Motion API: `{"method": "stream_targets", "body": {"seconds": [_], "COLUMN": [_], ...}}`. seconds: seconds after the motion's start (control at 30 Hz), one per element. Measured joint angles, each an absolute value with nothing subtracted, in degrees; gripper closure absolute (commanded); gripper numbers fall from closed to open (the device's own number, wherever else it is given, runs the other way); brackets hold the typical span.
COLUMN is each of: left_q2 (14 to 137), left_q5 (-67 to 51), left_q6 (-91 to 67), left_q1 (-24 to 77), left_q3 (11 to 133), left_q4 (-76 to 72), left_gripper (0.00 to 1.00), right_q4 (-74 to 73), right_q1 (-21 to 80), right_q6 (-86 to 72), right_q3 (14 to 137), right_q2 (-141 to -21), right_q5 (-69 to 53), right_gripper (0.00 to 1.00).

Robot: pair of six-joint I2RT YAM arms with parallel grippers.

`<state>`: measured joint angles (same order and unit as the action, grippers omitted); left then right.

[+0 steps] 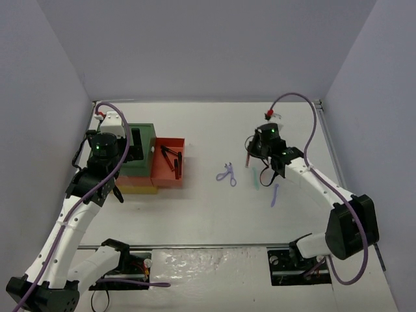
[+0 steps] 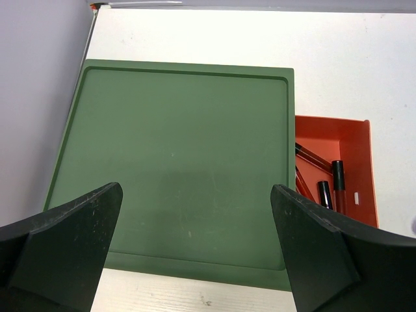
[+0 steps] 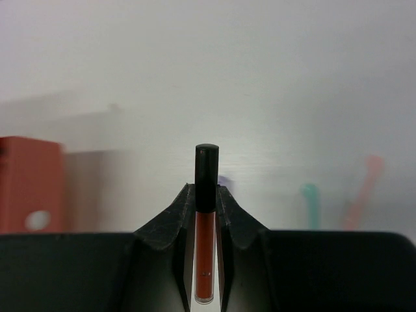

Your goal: Organize the makeup

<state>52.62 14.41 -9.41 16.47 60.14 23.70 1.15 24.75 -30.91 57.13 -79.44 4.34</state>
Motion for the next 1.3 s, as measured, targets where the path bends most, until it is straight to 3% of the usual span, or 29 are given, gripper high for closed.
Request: {"method": "stream_targets", "body": {"seconds": [0.17, 0.37, 0.5, 0.67, 0.73, 0.87, 1.03, 1.3], "left_q2": [52.60, 52.71, 53.18, 54.46, 55.39, 57.28, 58.87, 62.19], "left_q5": [14.44, 14.61, 14.87, 14.82, 14.75, 14.08, 12.62, 10.16], "left_q6": [-9.41, -9.39, -9.39, -9.39, -9.39, -9.42, -9.65, -11.16], "left_q1": [16.41, 16.37, 16.26, 16.03, 16.03, 16.03, 16.03, 15.75], "left_q3": [60.12, 60.05, 59.95, 59.51, 59.48, 59.42, 59.42, 59.44], "left_q4": [23.68, 23.67, 23.60, 23.30, 23.24, 23.27, 23.01, 20.96], "left_gripper": [0.03, 0.03, 0.03, 0.03, 0.03, 0.03, 0.03, 0.03], "right_q4": [6.83, 13.82, 14.79, 14.38, 13.77, 12.48, 10.26, 7.61], "right_q1": [37.15, 46.97, 49.72, 49.64, 49.39, 48.53, 45.68, 38.47], "right_q6": [-33.91, -35.50, -36.12, -35.40, -33.92, -31.23, -27.46, -24.13], "right_q3": [71.26, 85.10, 89.44, 90.30, 90.30, 89.78, 84.62, 75.47], "right_q2": [-85.80, -101.04, -108.44, -112.11, -112.15, -111.11, -106.26, -101.25], "right_q5": [2.37, 0.46, -0.91, -1.39, -1.32, -0.10, 3.48, 7.32], "right_gripper": [1.00, 0.87, 0.68, 0.33, 0.29, 0.27, 0.18, 0.15]}}
